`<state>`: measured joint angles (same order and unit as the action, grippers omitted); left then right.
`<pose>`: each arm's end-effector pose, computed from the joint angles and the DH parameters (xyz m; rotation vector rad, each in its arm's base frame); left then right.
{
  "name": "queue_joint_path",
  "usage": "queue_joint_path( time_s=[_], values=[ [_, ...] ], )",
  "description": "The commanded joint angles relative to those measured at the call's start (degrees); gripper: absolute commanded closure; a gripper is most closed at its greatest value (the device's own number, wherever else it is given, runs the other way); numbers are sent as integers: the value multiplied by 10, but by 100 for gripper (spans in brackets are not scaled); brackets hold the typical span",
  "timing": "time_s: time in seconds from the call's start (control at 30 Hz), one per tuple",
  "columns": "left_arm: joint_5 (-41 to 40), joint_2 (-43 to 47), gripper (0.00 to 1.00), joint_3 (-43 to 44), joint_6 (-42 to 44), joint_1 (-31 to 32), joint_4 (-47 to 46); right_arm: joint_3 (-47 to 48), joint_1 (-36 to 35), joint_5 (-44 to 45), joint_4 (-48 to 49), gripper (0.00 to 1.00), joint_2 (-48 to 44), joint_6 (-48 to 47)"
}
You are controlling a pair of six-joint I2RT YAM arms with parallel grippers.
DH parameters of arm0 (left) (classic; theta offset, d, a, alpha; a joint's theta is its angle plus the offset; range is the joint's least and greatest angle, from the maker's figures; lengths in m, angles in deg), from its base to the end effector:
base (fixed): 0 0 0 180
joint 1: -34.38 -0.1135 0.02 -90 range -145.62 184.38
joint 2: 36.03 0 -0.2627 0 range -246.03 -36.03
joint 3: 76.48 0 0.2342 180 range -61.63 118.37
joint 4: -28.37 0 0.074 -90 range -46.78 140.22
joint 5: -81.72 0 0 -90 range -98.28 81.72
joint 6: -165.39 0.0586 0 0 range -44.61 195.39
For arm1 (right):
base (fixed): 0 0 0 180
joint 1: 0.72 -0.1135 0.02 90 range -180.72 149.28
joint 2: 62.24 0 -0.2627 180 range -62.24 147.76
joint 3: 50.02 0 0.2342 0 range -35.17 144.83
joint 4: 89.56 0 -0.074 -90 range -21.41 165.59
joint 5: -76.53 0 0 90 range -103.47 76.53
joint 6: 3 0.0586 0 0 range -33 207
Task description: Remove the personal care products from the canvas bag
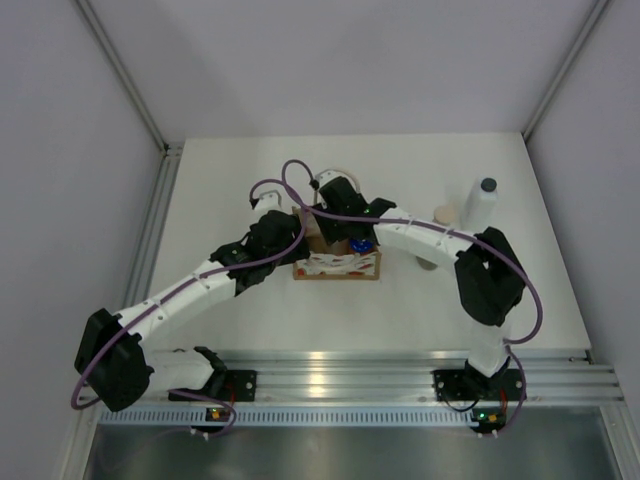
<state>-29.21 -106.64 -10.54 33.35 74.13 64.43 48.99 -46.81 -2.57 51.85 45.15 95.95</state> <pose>0.2162 -0.1526 0.2582 -0.2347 2.2383 -0.3601 0.2992 0.2949 0.2339 -0.6737 2.2867 0.2324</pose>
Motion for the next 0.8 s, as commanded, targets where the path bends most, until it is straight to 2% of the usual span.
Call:
queue_joint_path(
  time_s=[0.0, 0.77],
  values=[
    [-13, 13, 34, -3, 1, -1, -6, -9, -10, 12, 74, 100, -59, -18],
    [-24, 14, 34, -6, -7, -1, -6, -13, -11, 25, 87, 100, -239, -32]
  ],
)
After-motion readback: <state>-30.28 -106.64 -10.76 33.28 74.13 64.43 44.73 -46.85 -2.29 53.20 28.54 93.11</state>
